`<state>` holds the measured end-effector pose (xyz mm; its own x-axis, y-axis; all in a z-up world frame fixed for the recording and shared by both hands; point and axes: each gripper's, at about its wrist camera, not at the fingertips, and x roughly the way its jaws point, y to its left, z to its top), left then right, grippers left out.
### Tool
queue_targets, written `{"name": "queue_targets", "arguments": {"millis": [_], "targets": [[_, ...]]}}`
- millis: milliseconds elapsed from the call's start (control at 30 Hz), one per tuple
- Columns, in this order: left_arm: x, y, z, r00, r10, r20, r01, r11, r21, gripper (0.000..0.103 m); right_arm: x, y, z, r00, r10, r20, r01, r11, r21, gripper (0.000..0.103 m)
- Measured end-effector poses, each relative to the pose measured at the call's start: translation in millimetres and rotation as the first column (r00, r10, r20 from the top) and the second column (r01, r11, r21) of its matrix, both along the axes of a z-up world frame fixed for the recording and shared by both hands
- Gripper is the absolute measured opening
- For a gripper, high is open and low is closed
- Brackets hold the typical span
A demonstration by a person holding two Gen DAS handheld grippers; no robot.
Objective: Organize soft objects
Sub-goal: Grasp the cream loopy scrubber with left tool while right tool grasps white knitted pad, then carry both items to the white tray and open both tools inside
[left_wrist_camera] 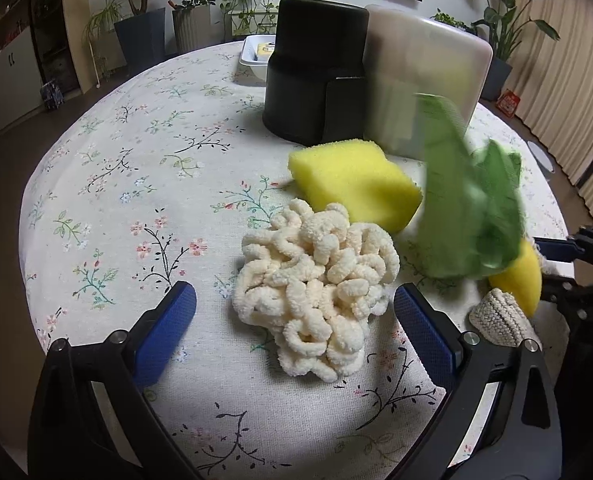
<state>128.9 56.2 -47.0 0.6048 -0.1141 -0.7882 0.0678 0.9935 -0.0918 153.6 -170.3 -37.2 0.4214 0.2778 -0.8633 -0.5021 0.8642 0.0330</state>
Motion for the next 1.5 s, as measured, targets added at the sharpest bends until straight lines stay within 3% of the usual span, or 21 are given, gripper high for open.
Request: {"name": "queue_targets", "arguments": {"millis": [100, 267, 400, 500, 533, 633, 1300, 1500], "targets": [[-1.1, 2.1, 1.1, 1.0, 0.003, 0.006, -0.003, 1.0, -0.011, 0.094, 7.4, 1.2, -0.3, 1.0, -0.009, 0.006, 0.009, 1.0, 0.006, 0.039], [0.0, 4.1, 2.1, 1.0, 0.006, 0.01, -0.006, 1.0, -0.025, 0.092, -1.9, 1.9, -0.4, 1.0, -0.001, 0.021, 0.001, 1.0, -0.007, 0.035], [1.2, 2.1, 0.8, 1.0, 0.008, 0.007, -0.008, 1.0, 0.007, 0.088, -5.7, 0.8, 0.0, 1.0, 0.003, 0.03, -0.002, 1.0, -0.008, 0.027], [-1.7, 4.4, 3.2, 0.999, 0.037, 0.015, -0.037, 0.999, 0.027, 0.064, -6.4, -1.4, 0.4, 1.0, 0.0, 0.029, 0.0, 1.0, 0.006, 0.024], [-1.9, 6.5, 3.9, 0.999, 0.044, 0.016, -0.044, 0.999, 0.02, 0.052, -5.3, -2.3, 0.5, 1.0, -0.003, 0.027, 0.002, 1.0, 0.012, 0.024], [-3.7, 11.8, 6.3, 0.999, 0.05, 0.014, -0.05, 0.999, -0.021, 0.032, -5.3, -4.8, 1.0, 1.0, -0.009, 0.024, 0.008, 1.0, 0.029, 0.023], [-29.2, 14.9, 27.6, 1.0, 0.015, 0.016, -0.013, 0.994, -0.107, 0.029, -21.7, -31.7, 30.6, 0.998, -0.054, 0.044, 0.051, 0.996, 0.072, 0.023], [-22.0, 34.0, 55.3, 0.998, 0.031, 0.059, -0.025, 0.994, -0.106, 0.029, -12.3, -49.2, 44.4, 0.993, -0.091, 0.072, 0.086, 0.994, 0.062, 0.023]]}}
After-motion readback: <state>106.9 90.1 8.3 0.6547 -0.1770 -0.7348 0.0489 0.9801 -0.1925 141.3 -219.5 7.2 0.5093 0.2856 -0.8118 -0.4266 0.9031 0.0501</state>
